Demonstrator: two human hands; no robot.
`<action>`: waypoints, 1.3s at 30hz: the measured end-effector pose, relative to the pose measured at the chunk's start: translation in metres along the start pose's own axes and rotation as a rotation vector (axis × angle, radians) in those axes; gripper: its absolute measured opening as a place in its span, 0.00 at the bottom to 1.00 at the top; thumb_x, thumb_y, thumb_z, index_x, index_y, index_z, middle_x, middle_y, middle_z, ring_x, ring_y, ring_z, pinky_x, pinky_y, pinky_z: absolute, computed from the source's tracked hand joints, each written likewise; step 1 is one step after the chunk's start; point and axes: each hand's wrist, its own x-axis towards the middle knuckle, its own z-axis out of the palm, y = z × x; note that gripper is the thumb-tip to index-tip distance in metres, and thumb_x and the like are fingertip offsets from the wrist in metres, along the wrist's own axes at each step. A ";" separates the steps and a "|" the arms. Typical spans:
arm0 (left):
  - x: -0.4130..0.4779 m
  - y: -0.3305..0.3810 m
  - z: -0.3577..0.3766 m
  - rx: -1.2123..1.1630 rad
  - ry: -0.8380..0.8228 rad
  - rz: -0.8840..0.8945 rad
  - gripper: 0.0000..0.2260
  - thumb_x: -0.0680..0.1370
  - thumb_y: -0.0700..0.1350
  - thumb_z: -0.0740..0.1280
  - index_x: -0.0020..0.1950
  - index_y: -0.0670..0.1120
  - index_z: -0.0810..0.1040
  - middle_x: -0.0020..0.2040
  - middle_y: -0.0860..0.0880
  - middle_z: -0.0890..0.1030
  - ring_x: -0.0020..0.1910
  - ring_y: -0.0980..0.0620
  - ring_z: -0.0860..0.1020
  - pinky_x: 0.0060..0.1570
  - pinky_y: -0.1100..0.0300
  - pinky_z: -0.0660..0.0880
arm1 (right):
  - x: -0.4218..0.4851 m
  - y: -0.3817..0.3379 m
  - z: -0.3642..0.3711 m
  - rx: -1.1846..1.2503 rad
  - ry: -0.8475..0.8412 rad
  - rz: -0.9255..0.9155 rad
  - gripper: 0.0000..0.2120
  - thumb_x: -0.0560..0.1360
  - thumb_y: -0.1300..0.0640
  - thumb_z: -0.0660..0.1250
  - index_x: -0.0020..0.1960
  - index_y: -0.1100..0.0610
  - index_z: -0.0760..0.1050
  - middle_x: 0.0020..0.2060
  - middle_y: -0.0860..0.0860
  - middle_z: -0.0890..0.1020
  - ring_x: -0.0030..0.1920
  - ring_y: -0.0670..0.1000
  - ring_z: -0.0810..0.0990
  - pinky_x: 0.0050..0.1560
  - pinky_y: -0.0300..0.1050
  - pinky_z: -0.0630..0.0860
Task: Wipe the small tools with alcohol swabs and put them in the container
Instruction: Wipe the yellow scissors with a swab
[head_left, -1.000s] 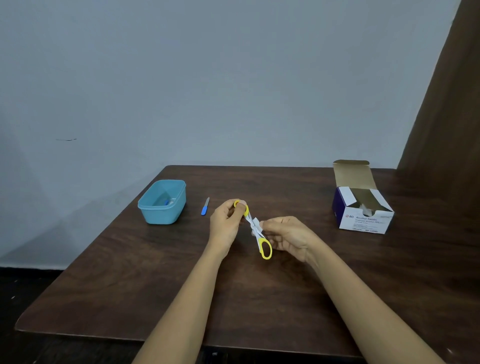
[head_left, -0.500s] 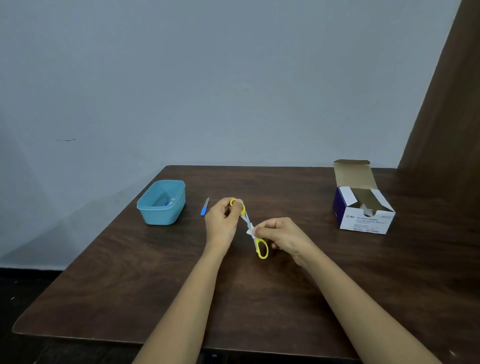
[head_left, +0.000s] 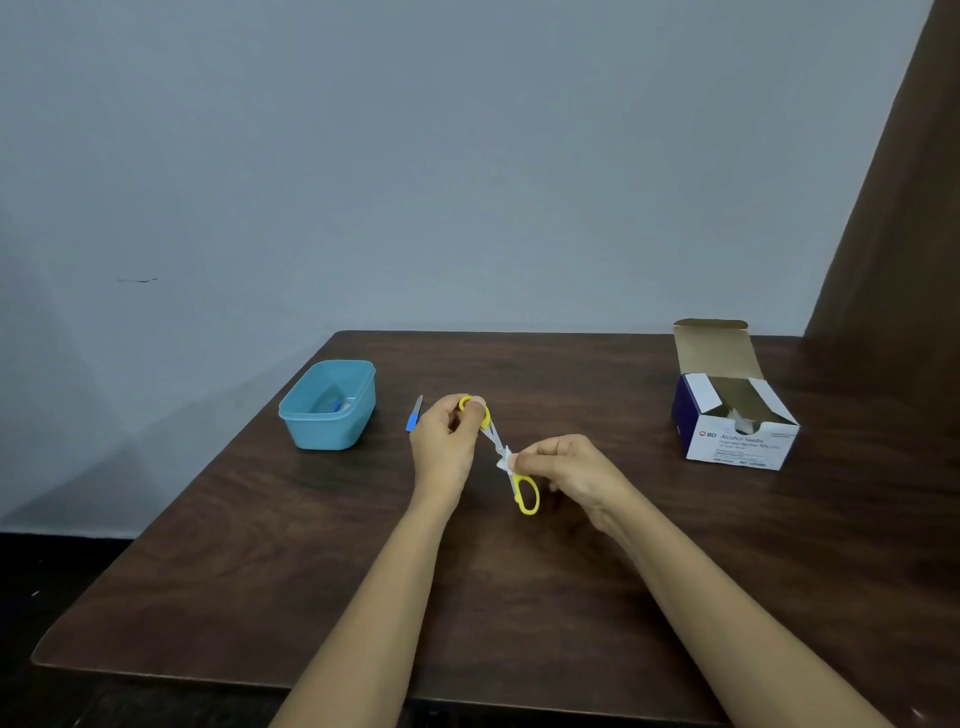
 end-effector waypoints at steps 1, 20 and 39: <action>0.000 0.001 0.000 -0.001 0.000 -0.001 0.08 0.79 0.45 0.65 0.49 0.43 0.81 0.37 0.54 0.77 0.39 0.55 0.76 0.39 0.65 0.72 | 0.000 -0.001 -0.001 0.006 -0.005 0.009 0.05 0.73 0.58 0.72 0.41 0.60 0.83 0.29 0.45 0.82 0.27 0.37 0.76 0.29 0.26 0.68; -0.001 0.003 -0.001 -0.016 0.009 -0.008 0.05 0.79 0.45 0.65 0.47 0.46 0.80 0.37 0.52 0.79 0.39 0.55 0.77 0.41 0.64 0.75 | 0.001 -0.002 -0.006 -0.040 0.011 -0.006 0.04 0.72 0.62 0.70 0.40 0.60 0.83 0.33 0.49 0.84 0.32 0.42 0.79 0.38 0.32 0.73; -0.005 0.000 0.004 0.013 0.051 0.048 0.06 0.79 0.46 0.65 0.48 0.46 0.81 0.39 0.51 0.80 0.38 0.57 0.76 0.33 0.73 0.71 | -0.004 0.008 0.011 -0.149 0.169 -0.187 0.05 0.73 0.54 0.73 0.39 0.54 0.84 0.34 0.47 0.84 0.35 0.42 0.80 0.39 0.37 0.74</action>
